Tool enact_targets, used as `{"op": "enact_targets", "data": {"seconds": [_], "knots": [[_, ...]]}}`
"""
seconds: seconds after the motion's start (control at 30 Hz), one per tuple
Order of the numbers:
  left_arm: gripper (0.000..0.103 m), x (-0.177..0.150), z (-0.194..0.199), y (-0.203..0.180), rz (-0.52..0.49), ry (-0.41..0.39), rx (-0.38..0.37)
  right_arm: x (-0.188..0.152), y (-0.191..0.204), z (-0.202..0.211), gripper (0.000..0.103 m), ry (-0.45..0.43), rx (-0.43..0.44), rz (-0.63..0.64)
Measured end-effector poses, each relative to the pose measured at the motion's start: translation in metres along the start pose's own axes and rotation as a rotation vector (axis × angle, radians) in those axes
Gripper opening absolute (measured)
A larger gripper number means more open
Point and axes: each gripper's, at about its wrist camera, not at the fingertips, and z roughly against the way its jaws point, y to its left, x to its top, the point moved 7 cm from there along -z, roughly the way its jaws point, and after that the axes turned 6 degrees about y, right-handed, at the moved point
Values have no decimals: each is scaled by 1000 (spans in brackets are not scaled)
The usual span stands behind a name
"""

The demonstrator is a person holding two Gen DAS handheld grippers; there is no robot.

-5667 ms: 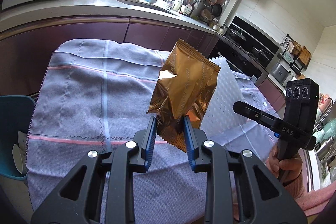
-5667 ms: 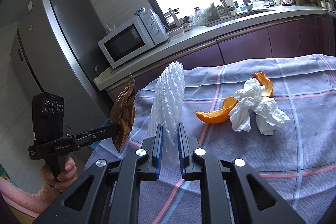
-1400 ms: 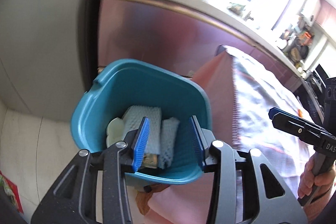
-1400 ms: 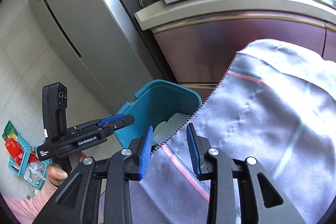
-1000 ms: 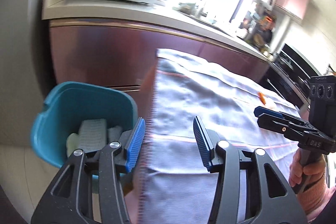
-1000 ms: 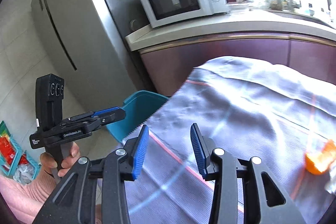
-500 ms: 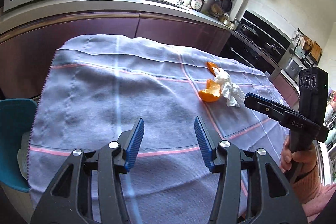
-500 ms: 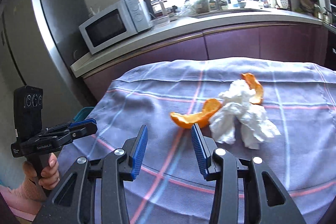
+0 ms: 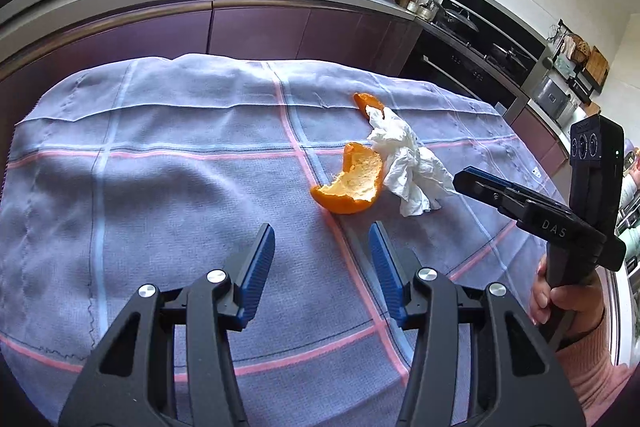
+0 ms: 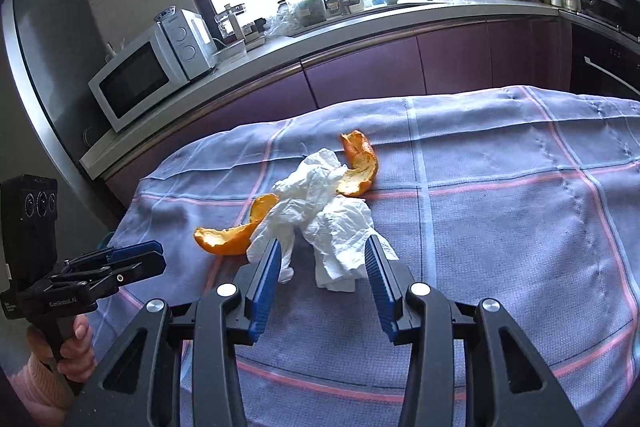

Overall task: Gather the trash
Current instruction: 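Close right gripper on a crumpled white tissue while left gripper approaches an orange peel, then close left gripper on the orange peel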

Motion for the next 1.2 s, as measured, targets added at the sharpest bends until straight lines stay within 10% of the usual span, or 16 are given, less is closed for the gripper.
{"op": "enact_targets", "data": {"seconds": [0.33,0.47,0.7,0.9,1.0,1.2], "knots": [[36,20,-33,-1,24,54,2,1,-10,-21,40,60,2,4],[16,19,-36,-3,21,64,-15,1,-11,-22,13,70,18,0],[5,16,-29,-3,30,48,-33,1,-15,-1,8,7,54,-30],[6,16,-17,-5,24,25,-40,-1,-25,18,7,-38,80,-84],[27,17,-15,-5,28,22,-45,-2,-28,28,5,-62,87,-104],[35,20,-23,-9,29,37,-38,-7,-33,25,15,-41,71,-105]]}}
